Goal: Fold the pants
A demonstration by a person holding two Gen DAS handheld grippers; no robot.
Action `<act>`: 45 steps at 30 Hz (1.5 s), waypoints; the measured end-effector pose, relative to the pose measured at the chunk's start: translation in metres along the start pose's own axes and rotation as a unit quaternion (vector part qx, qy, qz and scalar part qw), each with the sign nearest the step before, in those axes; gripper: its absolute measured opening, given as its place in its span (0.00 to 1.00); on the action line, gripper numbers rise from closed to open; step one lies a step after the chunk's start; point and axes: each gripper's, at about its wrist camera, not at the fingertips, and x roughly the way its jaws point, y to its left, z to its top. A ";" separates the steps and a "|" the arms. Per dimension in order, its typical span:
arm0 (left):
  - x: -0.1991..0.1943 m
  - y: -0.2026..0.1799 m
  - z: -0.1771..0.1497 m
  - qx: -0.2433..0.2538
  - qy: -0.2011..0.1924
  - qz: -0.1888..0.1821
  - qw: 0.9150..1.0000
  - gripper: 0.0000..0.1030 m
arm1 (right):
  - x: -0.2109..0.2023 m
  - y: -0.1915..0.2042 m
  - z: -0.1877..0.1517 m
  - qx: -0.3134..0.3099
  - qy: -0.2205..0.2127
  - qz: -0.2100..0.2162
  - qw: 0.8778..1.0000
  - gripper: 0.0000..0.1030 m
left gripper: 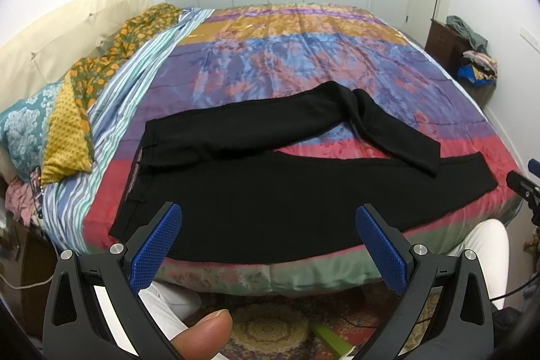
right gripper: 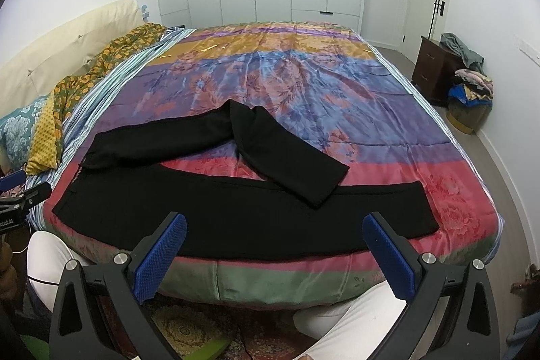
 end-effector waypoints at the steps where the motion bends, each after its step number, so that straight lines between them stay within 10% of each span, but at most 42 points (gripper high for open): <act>1: 0.000 0.000 0.000 0.000 0.000 0.000 1.000 1.00 | 0.001 0.001 0.000 -0.001 0.002 0.000 1.000 1.00; 45: 0.004 0.004 -0.001 -0.002 0.002 0.000 1.000 1.00 | 0.006 0.002 -0.008 0.007 0.012 0.000 1.000 1.00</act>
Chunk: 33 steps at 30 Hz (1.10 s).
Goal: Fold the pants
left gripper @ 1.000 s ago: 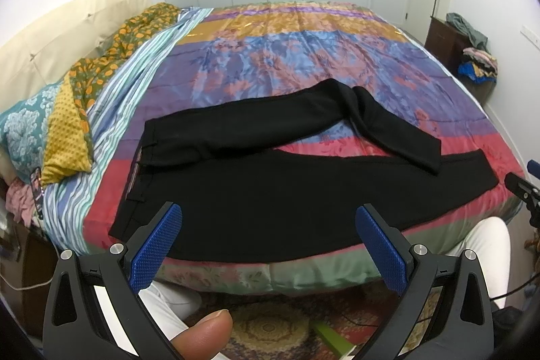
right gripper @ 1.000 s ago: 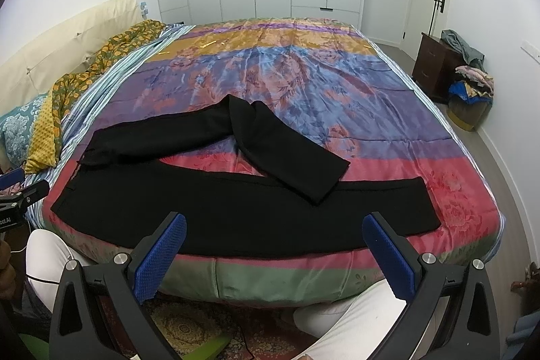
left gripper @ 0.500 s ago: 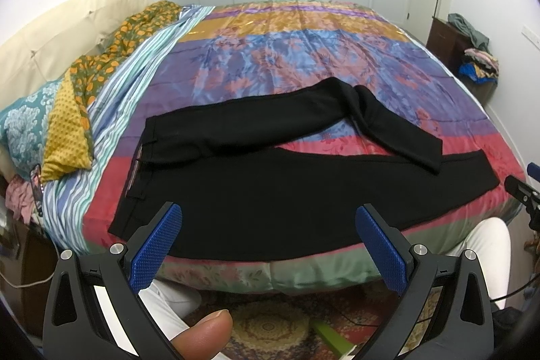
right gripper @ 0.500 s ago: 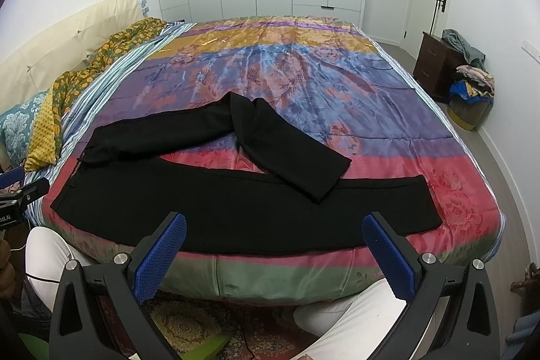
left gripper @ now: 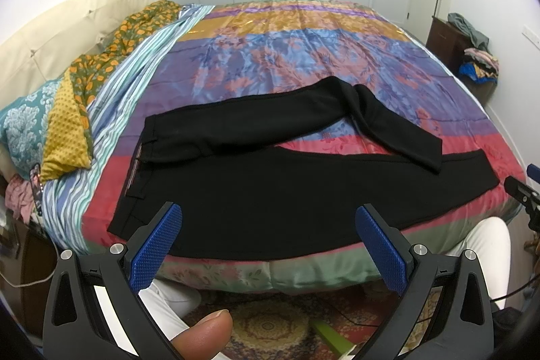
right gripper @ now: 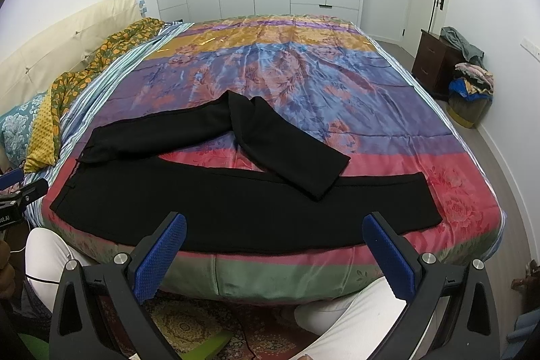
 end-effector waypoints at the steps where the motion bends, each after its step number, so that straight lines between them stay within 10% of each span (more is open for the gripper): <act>1: 0.000 0.000 0.000 0.000 0.000 0.000 1.000 1.00 | 0.000 0.000 0.000 0.000 0.000 0.000 1.000 1.00; 33: 0.002 0.002 -0.003 0.001 0.000 0.000 1.000 1.00 | 0.004 0.000 -0.003 -0.002 0.002 0.000 1.000 1.00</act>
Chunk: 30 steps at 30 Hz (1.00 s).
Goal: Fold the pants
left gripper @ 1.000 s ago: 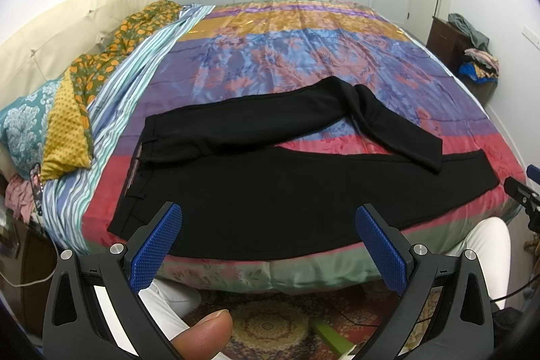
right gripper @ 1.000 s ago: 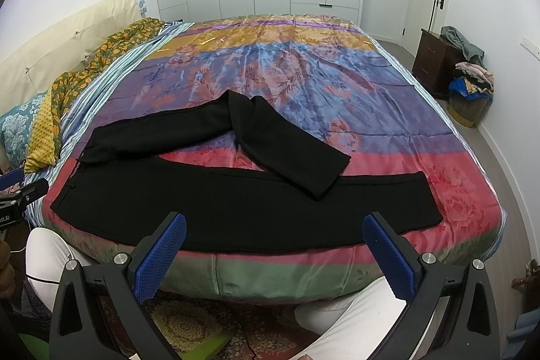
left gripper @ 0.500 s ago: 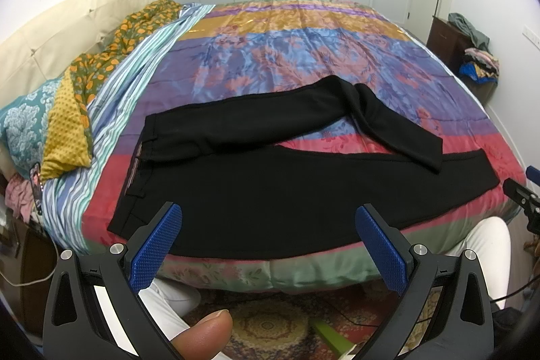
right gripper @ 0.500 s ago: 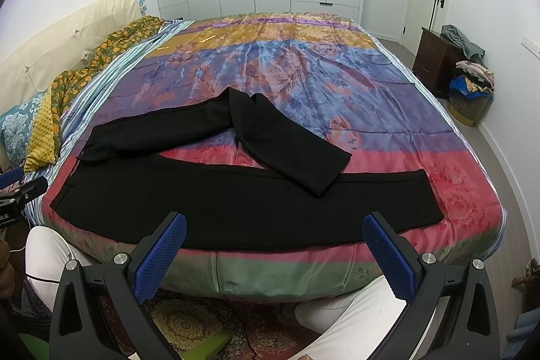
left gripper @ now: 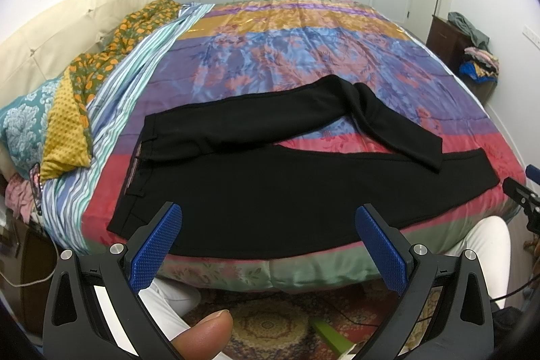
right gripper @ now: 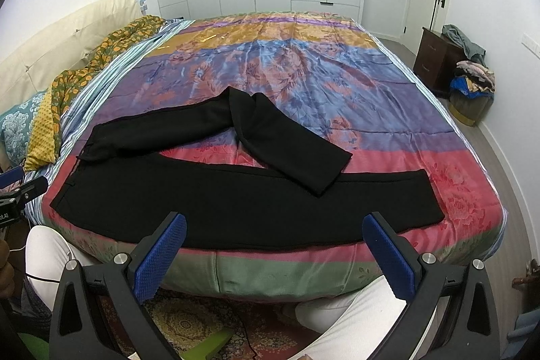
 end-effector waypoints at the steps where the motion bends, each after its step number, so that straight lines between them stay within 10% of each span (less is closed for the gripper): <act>1: 0.001 0.000 -0.002 0.001 0.000 0.000 1.000 1.00 | 0.000 0.000 0.000 0.000 0.000 0.000 1.000 1.00; 30: 0.002 0.000 -0.002 0.000 0.002 0.000 1.000 1.00 | 0.004 -0.001 0.004 -0.002 0.010 0.005 1.000 1.00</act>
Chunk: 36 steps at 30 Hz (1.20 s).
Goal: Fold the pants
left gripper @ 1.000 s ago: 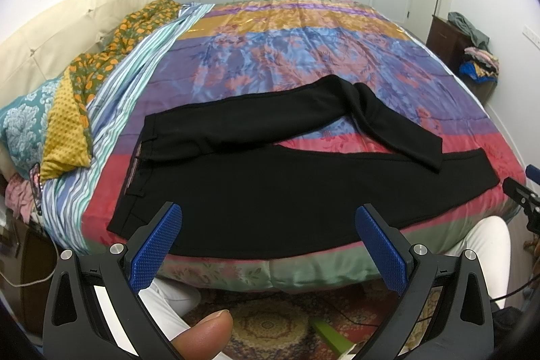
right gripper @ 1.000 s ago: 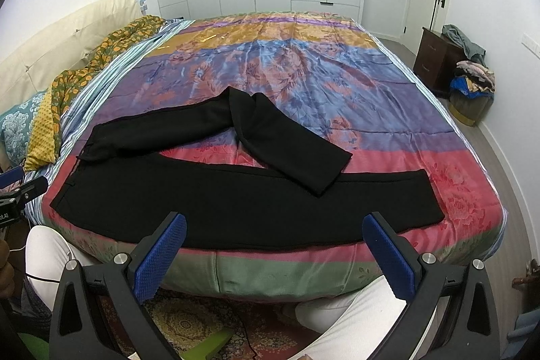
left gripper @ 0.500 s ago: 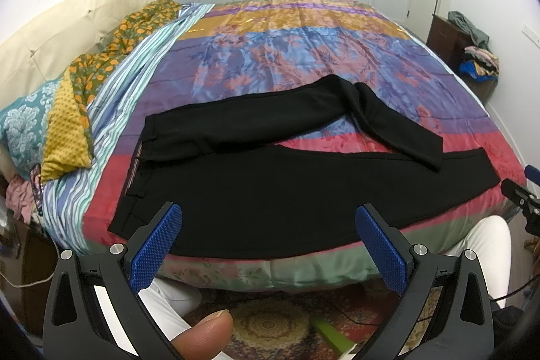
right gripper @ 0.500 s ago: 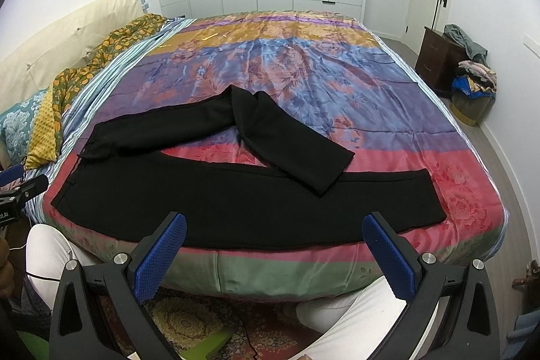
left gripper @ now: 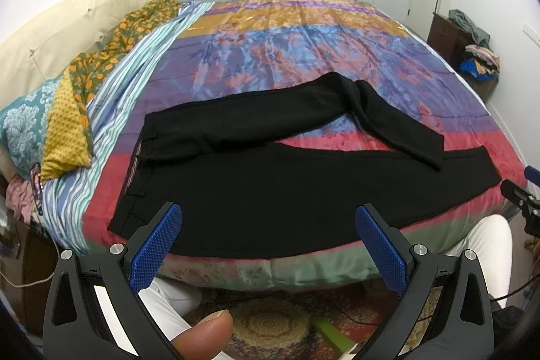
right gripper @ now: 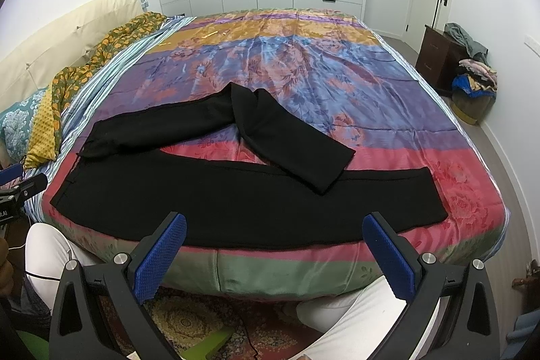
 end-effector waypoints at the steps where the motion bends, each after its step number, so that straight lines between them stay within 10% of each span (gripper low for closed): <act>1: 0.000 0.000 0.000 0.000 0.000 0.000 1.000 1.00 | 0.000 0.000 0.000 0.000 0.000 0.000 1.000 1.00; 5: 0.000 0.002 -0.001 -0.003 -0.003 0.000 1.000 1.00 | 0.004 -0.002 -0.003 -0.003 -0.008 -0.007 1.000 1.00; 10: 0.008 0.011 -0.009 -0.016 0.008 0.002 1.000 1.00 | 0.009 -0.026 -0.010 -0.045 -0.123 -0.062 0.989 1.00; 14: 0.011 0.010 -0.011 -0.013 0.022 0.006 1.000 1.00 | 0.094 -0.066 -0.017 -0.112 -0.005 -0.098 0.989 0.99; 21: 0.021 -0.001 -0.004 -0.007 0.048 0.007 0.999 1.00 | 0.163 -0.065 -0.007 -0.159 0.012 -0.012 0.987 0.91; 26: 0.025 -0.005 0.000 0.001 0.055 0.013 0.998 1.00 | 0.242 -0.049 -0.004 -0.229 0.052 -0.053 0.971 0.76; 30: 0.037 0.003 0.002 -0.011 0.071 0.021 0.997 1.00 | 0.246 -0.050 0.011 -0.230 0.070 -0.041 0.970 0.09; 36: 0.068 0.005 0.007 -0.018 0.099 0.017 0.995 1.00 | 0.137 -0.078 0.115 -0.177 0.000 0.024 0.984 0.08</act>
